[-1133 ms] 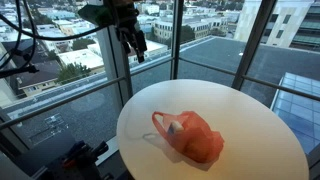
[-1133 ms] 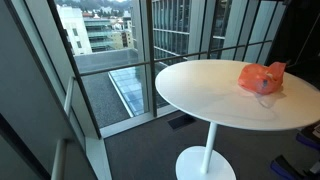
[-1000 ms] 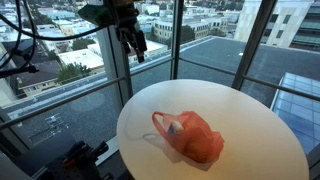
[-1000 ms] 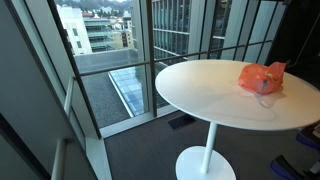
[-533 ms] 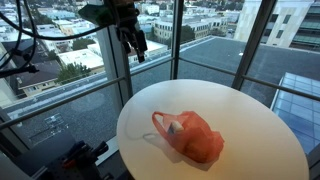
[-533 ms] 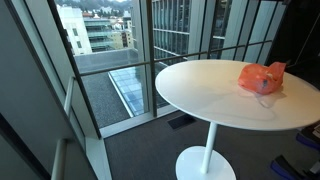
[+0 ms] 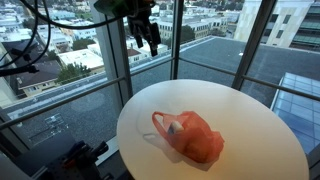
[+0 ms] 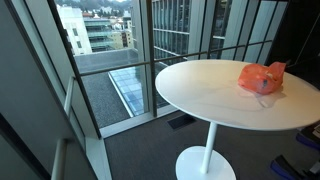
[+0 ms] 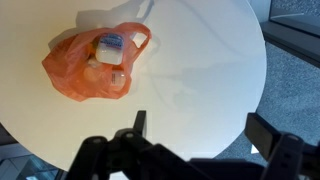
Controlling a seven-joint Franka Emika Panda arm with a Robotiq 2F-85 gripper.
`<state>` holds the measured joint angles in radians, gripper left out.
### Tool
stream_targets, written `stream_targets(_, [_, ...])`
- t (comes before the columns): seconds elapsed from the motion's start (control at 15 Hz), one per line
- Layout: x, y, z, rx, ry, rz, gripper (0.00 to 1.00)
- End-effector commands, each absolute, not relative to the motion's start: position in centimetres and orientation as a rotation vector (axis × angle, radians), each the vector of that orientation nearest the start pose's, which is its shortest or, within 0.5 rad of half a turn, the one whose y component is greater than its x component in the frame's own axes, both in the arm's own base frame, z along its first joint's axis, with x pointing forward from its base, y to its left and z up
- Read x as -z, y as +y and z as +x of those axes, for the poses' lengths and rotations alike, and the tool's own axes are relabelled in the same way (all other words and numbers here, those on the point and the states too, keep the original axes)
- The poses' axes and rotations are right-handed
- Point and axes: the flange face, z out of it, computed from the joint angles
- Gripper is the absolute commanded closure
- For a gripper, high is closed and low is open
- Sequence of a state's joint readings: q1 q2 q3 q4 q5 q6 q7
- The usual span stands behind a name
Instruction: Put the blue and white box on the table
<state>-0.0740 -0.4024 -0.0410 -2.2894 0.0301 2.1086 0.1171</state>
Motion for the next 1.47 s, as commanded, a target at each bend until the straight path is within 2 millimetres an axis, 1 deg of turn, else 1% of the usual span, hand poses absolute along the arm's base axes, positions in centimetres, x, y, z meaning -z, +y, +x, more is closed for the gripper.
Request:
stream_targets(0.0, [-52.5, -8.5, 47.7, 0.315, 0.474, -3.038, 0.0])
stream_targets(0.2, [-50.6, -11.7, 48.6, 0.266, 0.559, -3.023, 0.0])
stream_targets(0.47, [-46.9, -15.5, 49.0, 0.163, 0.674, -3.036, 0.0])
stream_targets(0.6, [-45.1, -17.1, 49.1, 0.108, 0.723, -3.058, 0.0])
stream_targets(0.73, [-43.5, -18.2, 49.1, 0.06, 0.747, -3.083, 0.0])
stream_targets(0.87, [-42.3, -18.9, 49.1, 0.019, 0.767, -3.088, 0.0])
stream_targets(0.93, [-42.4, -18.1, 48.4, 0.026, 0.727, -3.073, 0.0])
stream_targets(1.07, [-41.7, -18.2, 48.5, 0.005, 0.73, -3.074, 0.0])
stream_targets(1.33, [-41.8, -18.1, 48.5, 0.008, 0.726, -3.075, 0.0])
stream_targets(1.4, [-41.2, -18.4, 48.8, -0.011, 0.733, -3.081, 0.0])
